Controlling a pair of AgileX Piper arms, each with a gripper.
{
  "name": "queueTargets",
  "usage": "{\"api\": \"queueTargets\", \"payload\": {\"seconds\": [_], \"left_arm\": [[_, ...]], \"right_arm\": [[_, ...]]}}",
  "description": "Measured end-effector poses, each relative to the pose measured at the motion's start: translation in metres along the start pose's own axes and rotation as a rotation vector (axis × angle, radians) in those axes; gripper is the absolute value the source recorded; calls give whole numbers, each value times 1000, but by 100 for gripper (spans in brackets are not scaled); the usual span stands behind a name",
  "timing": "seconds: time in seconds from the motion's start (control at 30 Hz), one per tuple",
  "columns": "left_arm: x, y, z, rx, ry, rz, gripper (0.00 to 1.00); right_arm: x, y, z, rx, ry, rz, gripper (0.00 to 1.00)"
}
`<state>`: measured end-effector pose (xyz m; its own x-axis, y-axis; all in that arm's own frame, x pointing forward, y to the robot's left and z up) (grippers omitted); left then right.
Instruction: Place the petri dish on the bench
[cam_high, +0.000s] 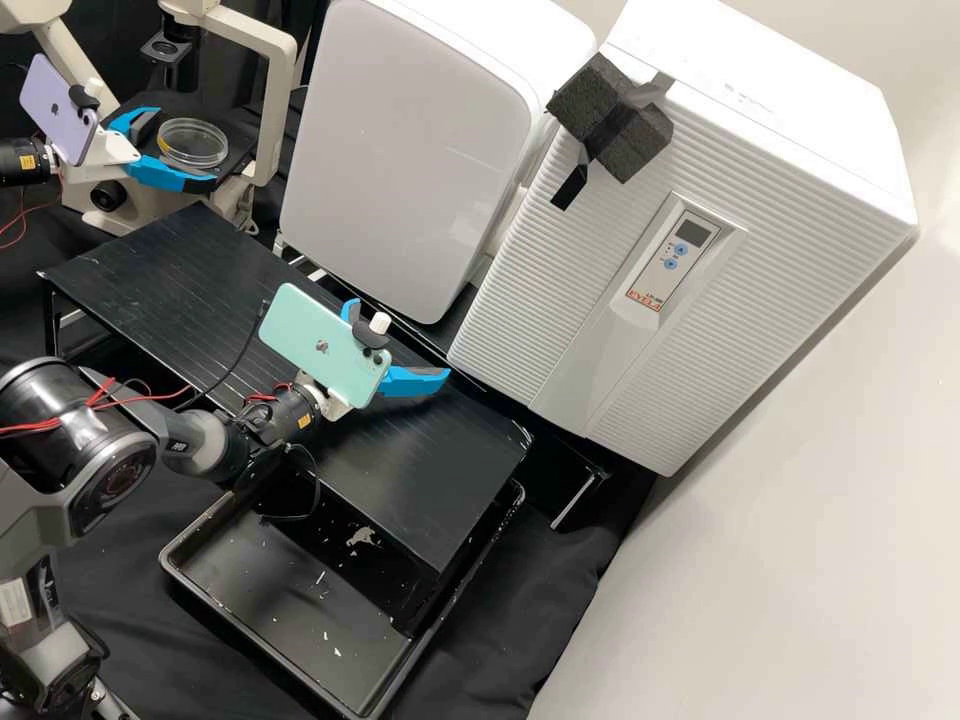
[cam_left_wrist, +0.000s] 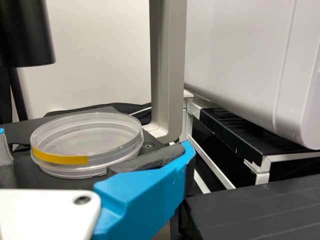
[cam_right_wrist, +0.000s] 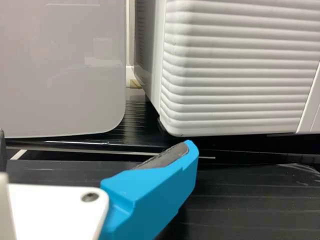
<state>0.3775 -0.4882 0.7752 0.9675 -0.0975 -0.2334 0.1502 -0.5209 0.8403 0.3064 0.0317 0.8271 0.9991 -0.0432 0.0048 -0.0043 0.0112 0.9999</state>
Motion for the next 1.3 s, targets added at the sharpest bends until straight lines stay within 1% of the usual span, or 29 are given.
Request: {"api": "queueTargets", "payload": {"seconds": [0.03,0.1,0.73,0.93,0.97,1.13,1.27,1.3], "left_arm": [[1,-2,-1,0,1,-6,0],[1,-3,-1,-1,2,-7,0],[1,-2,-1,-6,7,-1,0],[1,-2,0,8,-9,-2,0],[1,-2,1,11,-14,1,100],[1,-2,1,16,-22,-3,100],[3,-1,-3,7,-19,-1,100],[3,-1,-4,-1,-15,0,100]], "right_arm": [[0,0,0,0,0,0,100],[0,0,0,0,0,0,100],[0,0,0,0,0,0,100],[0,0,0,0,0,0,100],[0,0,0,0,0,0,100],[0,0,0,0,0,0,100],[0,0,0,0,0,0,100],[0,0,0,0,0,0,100]]}}
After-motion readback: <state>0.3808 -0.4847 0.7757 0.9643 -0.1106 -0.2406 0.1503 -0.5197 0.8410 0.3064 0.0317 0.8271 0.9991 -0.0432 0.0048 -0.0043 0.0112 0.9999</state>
